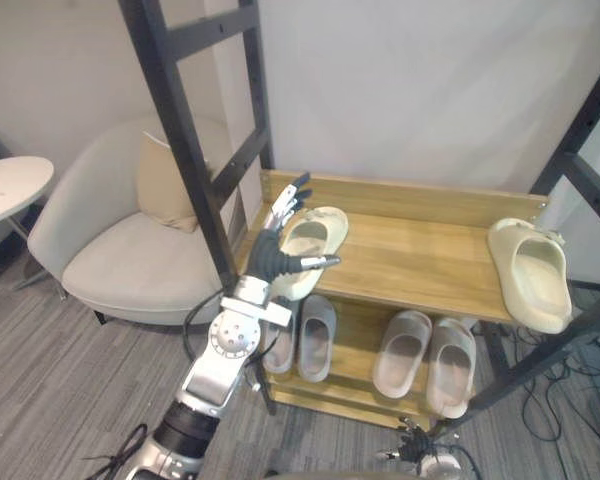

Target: Organize the slippers on the shoe rack

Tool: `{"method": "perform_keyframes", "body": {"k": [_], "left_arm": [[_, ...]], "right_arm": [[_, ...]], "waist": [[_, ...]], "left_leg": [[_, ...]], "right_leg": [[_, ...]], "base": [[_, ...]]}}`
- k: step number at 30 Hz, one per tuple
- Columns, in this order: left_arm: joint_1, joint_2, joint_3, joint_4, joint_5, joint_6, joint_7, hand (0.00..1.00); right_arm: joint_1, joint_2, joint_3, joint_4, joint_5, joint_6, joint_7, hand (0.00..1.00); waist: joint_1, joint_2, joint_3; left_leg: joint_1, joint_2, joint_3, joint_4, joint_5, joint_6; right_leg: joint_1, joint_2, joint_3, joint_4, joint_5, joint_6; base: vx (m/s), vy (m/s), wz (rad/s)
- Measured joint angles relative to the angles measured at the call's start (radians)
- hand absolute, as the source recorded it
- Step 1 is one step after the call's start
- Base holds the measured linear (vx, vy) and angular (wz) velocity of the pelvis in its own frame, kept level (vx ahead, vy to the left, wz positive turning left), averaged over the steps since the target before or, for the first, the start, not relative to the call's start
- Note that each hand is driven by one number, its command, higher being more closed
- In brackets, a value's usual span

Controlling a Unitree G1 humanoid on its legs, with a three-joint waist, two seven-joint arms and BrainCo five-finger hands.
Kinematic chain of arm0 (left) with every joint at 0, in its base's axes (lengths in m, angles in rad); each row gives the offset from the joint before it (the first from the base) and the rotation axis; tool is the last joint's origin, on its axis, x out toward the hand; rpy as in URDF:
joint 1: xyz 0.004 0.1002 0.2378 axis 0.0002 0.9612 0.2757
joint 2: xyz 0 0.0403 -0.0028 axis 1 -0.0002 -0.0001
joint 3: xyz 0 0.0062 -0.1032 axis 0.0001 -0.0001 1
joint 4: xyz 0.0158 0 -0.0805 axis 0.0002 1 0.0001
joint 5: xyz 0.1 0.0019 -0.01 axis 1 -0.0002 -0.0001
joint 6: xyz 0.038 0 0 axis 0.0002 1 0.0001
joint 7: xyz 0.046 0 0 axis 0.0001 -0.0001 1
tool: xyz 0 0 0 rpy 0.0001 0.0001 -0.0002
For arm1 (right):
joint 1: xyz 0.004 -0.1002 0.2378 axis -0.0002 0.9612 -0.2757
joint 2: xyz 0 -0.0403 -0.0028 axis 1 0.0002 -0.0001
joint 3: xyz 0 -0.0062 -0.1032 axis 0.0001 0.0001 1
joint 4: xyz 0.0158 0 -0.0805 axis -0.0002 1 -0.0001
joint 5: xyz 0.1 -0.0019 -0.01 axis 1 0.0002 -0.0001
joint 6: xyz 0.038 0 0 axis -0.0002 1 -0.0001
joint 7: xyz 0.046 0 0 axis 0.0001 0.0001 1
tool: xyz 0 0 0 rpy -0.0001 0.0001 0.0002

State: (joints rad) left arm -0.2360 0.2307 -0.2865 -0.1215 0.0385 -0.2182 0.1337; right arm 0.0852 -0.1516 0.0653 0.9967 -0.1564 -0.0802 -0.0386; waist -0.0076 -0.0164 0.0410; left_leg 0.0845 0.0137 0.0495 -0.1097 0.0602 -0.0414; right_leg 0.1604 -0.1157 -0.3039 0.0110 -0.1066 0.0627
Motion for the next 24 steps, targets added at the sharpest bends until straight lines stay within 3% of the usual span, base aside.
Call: {"method": "perform_keyframes", "body": {"k": [14,24], "left_arm": [[-0.137,0.108,0.096,0.204,0.0,0.042,-0.002,0.0],[-0.202,0.151,0.114,0.314,0.049,0.077,-0.006,0.0]], "right_arm": [[-0.007,0.003,-0.035,-0.04,0.002,0.009,0.02,0.0],[-0.003,0.004,-0.054,-0.04,0.004,0.011,0.023,0.0]], "waist": [[-0.046,0.016,0.024],[-0.055,0.014,0.042]], "left_leg": [[-0.015,-0.001,0.04,0.005,-0.009,-0.011],[-0.016,0.006,0.052,0.005,-0.02,-0.016]], "right_leg": [[-0.004,0.009,0.024,-0.048,0.011,-0.001],[-0.017,0.015,0.041,-0.048,0.018,-0.003]], "base": [[0.05,-0.018,-0.06],[-0.01,0.006,-0.07]]}}
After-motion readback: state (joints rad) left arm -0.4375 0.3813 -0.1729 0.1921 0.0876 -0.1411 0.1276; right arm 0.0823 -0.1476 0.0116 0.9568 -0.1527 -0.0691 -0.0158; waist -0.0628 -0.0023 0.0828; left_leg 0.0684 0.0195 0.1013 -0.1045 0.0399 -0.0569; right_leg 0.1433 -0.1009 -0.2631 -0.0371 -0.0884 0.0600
